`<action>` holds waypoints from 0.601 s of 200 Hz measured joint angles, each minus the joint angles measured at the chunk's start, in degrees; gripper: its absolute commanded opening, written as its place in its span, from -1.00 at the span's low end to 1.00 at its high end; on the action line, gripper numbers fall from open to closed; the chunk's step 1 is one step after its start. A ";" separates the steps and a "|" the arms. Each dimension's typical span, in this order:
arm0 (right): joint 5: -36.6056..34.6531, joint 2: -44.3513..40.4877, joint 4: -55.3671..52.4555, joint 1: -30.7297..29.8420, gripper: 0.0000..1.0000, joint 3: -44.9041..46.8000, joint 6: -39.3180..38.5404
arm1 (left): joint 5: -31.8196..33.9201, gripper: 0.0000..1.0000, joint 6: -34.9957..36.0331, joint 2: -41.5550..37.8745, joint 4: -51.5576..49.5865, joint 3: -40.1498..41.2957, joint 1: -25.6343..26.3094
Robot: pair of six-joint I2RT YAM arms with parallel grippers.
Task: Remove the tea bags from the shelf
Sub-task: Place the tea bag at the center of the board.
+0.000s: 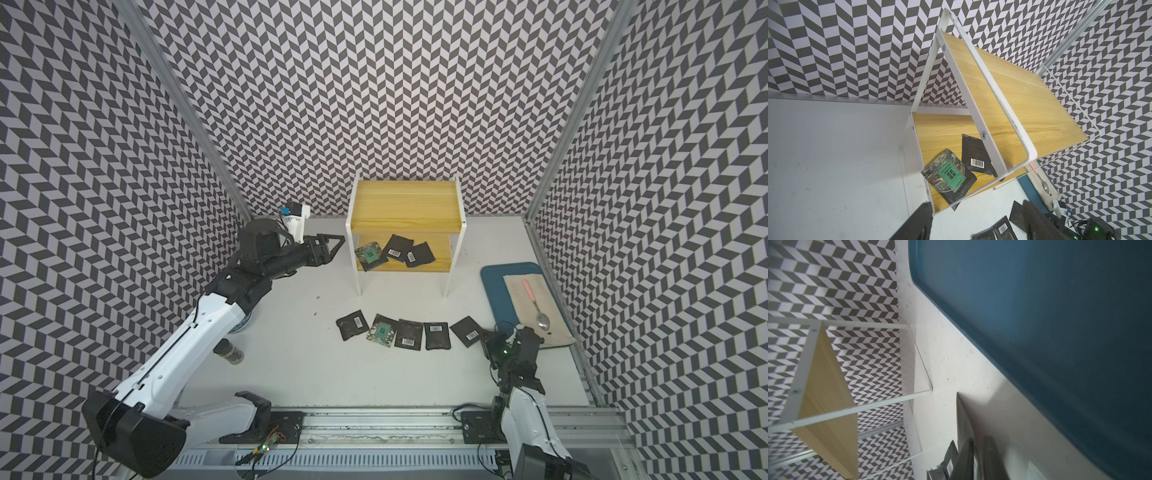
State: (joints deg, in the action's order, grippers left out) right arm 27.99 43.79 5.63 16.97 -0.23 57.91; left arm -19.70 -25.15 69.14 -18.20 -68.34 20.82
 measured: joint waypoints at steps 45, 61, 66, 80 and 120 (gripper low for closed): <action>0.09 -0.20 -1.84 -0.90 -0.30 -0.20 -0.87 | 0.00 0.42 0.00 0.00 0.00 0.00 -0.22; -0.15 -0.68 -4.28 -1.36 -0.26 -1.18 -1.70 | 0.02 0.42 0.00 0.00 0.02 0.04 -0.22; -0.31 -0.72 -5.14 -1.44 -0.24 -1.60 -2.01 | 0.02 0.42 0.00 0.00 0.02 0.04 -0.22; -0.85 -0.70 -8.02 -1.60 -0.21 -3.02 -2.64 | 0.02 0.42 0.00 0.00 0.02 0.09 -0.22; -4.31 -0.20 -17.51 -2.10 -0.19 -8.85 -4.70 | 0.09 0.42 0.00 0.00 0.09 0.42 -0.37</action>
State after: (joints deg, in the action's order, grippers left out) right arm 23.68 43.59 -11.88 14.87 -9.08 53.21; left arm -19.62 -25.15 69.14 -18.11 -67.92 20.45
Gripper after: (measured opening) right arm 0.403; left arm 0.711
